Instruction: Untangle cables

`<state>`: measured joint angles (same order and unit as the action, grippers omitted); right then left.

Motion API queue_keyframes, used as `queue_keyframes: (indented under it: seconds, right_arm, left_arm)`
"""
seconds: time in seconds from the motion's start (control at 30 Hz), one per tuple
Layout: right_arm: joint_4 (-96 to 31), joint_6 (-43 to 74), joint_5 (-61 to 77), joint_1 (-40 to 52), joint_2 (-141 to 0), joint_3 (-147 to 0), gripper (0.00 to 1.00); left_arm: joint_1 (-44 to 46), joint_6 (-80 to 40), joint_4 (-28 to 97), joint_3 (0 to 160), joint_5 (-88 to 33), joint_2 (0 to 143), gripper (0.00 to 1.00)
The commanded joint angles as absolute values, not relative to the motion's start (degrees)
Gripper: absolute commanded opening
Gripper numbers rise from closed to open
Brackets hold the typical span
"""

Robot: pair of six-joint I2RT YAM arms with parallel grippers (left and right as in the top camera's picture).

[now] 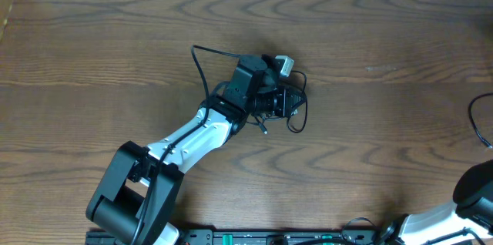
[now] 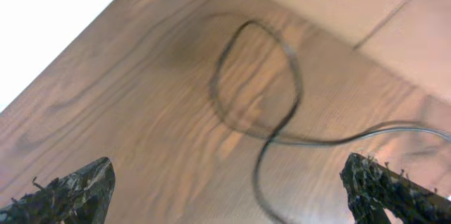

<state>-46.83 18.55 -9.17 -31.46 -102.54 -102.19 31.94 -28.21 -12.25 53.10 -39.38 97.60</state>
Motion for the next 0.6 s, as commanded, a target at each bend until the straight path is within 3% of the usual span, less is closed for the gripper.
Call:
queue_keyframes:
  seconds: [0.0, 0.2, 0.43, 0.57]
  right_arm:
    - [-49.2, 18.1, 1.6, -28.8, -102.7, -102.3, 0.99]
    - [-51.6, 2.5, 20.1, -24.6, -102.8, -102.2, 0.99]
    - [-56.8, -2.2, 33.3, -22.9, -102.8, -102.2, 0.99]
    - [-59.2, -2.5, 34.0, -22.9, -102.8, -102.2, 0.99]
  left_arm:
    - [32.0, -25.3, -12.1, 53.3, -40.7, 96.4, 0.08]
    - [32.0, -25.3, -11.9, 53.3, -42.0, 96.4, 0.08]
    - [31.9, -25.6, -17.5, 53.3, -47.1, 95.0, 0.08]
    - [31.9, -27.5, -21.6, 53.3, -47.6, 92.1, 0.08]
